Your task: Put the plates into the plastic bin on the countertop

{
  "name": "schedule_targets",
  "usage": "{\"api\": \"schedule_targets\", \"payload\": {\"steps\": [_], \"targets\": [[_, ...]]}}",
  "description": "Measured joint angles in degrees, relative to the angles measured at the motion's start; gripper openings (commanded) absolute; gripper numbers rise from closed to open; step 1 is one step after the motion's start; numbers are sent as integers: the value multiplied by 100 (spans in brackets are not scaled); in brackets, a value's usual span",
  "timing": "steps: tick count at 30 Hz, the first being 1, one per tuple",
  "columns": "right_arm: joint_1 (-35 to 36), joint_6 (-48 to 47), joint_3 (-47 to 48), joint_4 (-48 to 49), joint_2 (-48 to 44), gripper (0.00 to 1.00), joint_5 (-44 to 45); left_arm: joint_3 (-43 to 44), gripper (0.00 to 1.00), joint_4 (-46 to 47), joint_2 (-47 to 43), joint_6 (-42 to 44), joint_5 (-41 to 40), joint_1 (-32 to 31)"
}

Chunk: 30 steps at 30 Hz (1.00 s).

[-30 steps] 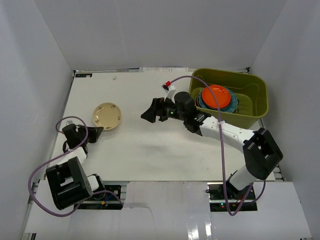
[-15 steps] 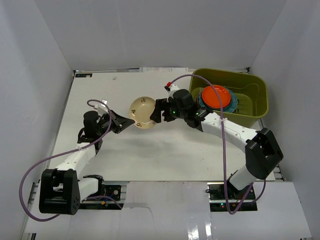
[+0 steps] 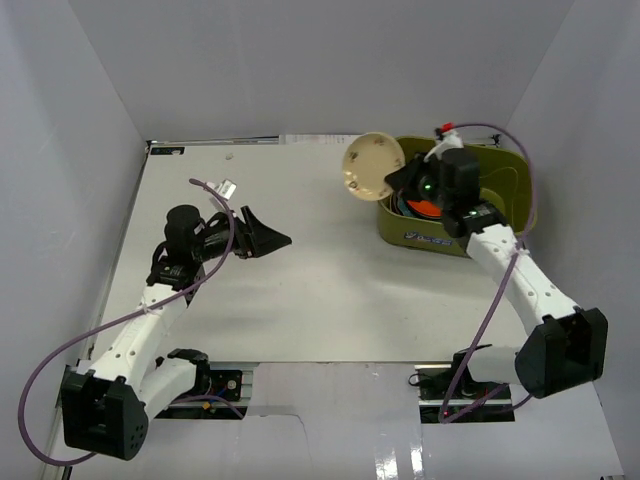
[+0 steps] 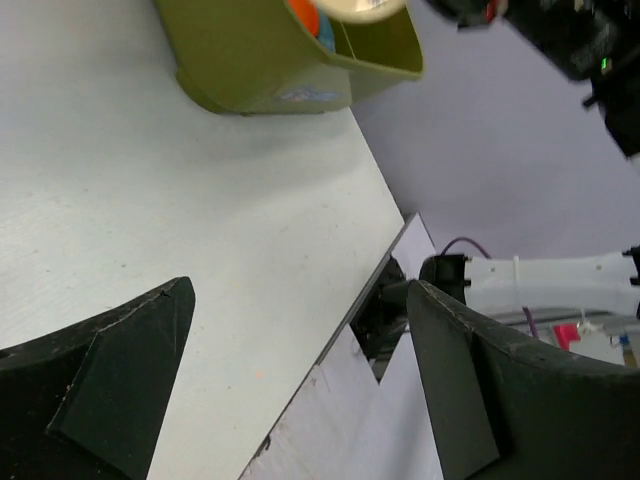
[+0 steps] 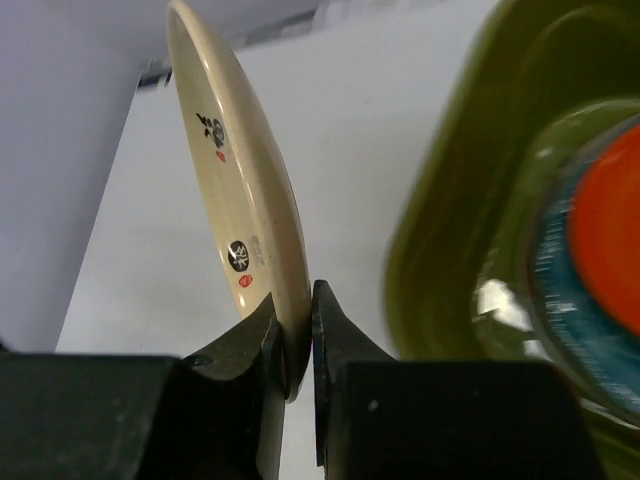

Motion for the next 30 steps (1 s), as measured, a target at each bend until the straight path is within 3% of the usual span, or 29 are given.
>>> {"api": "schedule_targets", "payload": {"steps": [7,13,16,17,19,20,25,30], "targets": [[-2522,42,-190,-57,-463,8,-52,103,98,-846,-90,977,46,-654],[-3263,105,-387,-125,330,10,-389,103,98,-1244,-74,1338,-107,-793],[-3268,160,-387,-212,680,50,-588,103,98,-1355,-76,1440,-205,-811],[-3265,179,-387,-243,737,79,-629,103,98,-1384,-79,1467,-243,-815],[-3272,188,-387,-306,756,96,-673,103,98,-1434,-83,1513,-299,-822],[-3283,192,-387,-330,728,90,-662,103,98,-1458,-85,1528,-330,-824],[-3342,74,-413,-492,243,90,-382,103,98,-1499,-103,1589,-466,-826],[-3346,-9,-807,-577,-953,98,-63,131,98,-1493,-197,1532,-627,-826]]}}
